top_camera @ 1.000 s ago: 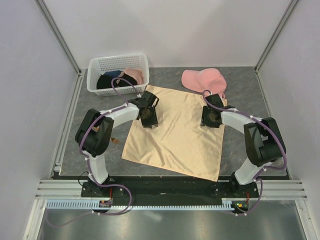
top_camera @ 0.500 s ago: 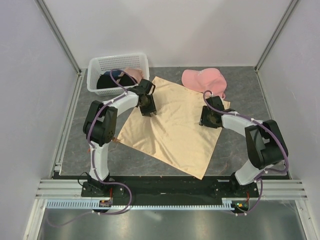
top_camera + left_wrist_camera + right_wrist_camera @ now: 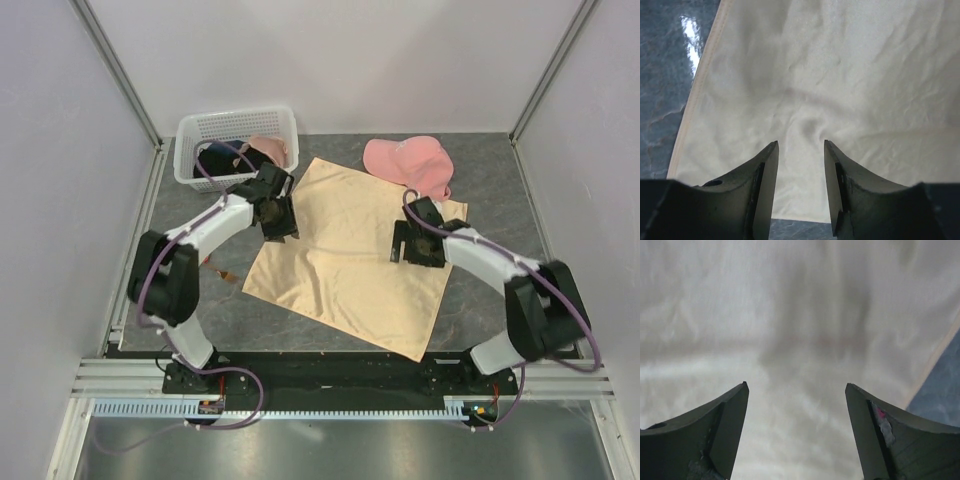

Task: Fold the napkin into a case and place the utensils inside
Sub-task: Flatten the napkin at the center of the board.

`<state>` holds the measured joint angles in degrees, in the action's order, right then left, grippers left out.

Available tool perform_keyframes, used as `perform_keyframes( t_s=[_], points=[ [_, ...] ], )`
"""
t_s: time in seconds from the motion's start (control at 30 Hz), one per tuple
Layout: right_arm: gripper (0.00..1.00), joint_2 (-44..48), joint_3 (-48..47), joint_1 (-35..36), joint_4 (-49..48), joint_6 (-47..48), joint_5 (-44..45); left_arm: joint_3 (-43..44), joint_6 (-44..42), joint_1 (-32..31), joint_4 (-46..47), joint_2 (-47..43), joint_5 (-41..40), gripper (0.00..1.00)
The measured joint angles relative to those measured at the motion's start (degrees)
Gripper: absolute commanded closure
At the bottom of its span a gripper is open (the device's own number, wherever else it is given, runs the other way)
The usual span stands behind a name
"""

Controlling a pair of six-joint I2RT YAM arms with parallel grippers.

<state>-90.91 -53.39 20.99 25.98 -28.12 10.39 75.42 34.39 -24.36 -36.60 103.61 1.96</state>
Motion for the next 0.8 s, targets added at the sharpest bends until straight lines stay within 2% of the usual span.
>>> perform_keyframes(
  t_s=[0.2,0.33,0.43,0.5,0.63,0.8],
  points=[
    [0.16,20.1,7.7,6.4,12.2,-8.0,0.9,-10.1,0.0,-0.1,1.2,-15.2,0.8,0.49],
    [0.24,26.8,10.4,7.5,16.5,-11.5,1.4,-13.5,0.6,-0.8,4.2,-15.6,4.6,0.53],
    [0.32,25.8,10.7,7.5,16.4,-13.0,2.5,-13.7,1.9,-2.9,6.9,-11.1,6.7,0.53],
    [0.41,23.3,10.7,7.5,14.8,-14.2,3.0,-13.4,2.9,-5.0,8.4,-7.6,7.7,0.53],
    [0.42,18.2,10.8,7.5,11.3,-15.5,3.6,-11.8,4.3,-7.2,9.4,-2.9,8.5,0.53],
    [0.42,11.9,11.9,7.4,4.9,-14.7,5.7,-6.3,4.8,-5.9,9.9,4.5,7.7,0.53]
  ],
)
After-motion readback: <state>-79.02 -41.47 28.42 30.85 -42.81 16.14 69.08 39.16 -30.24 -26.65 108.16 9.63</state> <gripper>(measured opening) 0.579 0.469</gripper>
